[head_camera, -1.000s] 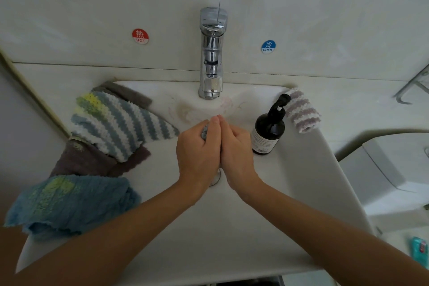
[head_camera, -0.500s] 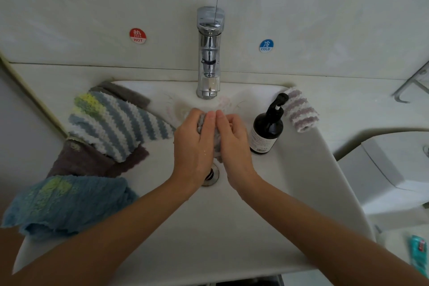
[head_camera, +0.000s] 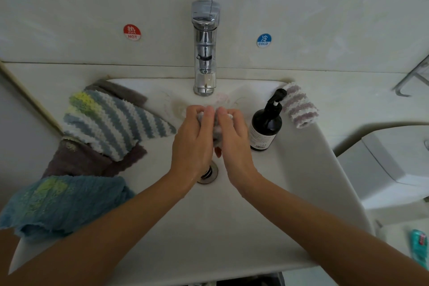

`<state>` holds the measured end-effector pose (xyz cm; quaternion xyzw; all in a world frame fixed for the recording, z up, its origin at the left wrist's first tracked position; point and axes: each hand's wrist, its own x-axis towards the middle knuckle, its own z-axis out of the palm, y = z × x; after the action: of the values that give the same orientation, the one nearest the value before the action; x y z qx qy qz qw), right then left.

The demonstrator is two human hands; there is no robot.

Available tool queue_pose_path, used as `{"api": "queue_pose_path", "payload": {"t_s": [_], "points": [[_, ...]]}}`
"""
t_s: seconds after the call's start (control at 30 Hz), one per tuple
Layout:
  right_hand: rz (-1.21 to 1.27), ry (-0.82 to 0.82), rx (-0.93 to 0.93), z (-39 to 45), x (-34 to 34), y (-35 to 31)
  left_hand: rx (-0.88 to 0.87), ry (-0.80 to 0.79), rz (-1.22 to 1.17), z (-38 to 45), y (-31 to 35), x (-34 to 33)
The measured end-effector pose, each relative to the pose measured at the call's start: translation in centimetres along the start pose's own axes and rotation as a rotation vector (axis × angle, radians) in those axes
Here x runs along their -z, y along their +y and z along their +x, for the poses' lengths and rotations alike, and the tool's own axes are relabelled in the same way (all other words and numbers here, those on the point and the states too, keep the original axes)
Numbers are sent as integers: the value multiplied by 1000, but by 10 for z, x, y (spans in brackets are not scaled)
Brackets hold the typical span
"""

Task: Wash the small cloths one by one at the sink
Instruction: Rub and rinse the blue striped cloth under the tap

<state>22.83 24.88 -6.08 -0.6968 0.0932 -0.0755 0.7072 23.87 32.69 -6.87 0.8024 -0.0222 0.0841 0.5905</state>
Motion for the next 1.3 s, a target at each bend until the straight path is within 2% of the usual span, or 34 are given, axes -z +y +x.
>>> {"api": "queue_pose_path", "payload": {"t_s": [0.07,0.17,0.4,0.6,0.7,0.77,0.9,1.03,1.1,1.2,1.3], "points": [[-34,21,25,-1,-3,3,-41,24,68,-1,2,1],[-35,16,80,-3,-5,5,-95,36,-11,-6,4,-1],[-116,-4,201,1,1,1,-193,86,-29,-8,4,-4],[-106,-35,168,2,0,-2,-428,100,61,-3,-1,1],[-76,-29,128,2,-1,-1,-492,84,153,0,-2,4],[-34,-32,84,3,2,-3,-498,34,243,2,0,6],[16,-29,31,7,17,-20,-362,-188,239,5,11,21],[-57,-62,129,6,33,-31,-357,-358,268,4,22,41],[-147,-100,168,4,37,-33,-401,-347,308,4,27,51],[-221,-148,211,1,43,-38,-507,-231,449,7,32,63],[-212,-158,265,0,46,-49,-510,-167,419,8,40,67]]}}
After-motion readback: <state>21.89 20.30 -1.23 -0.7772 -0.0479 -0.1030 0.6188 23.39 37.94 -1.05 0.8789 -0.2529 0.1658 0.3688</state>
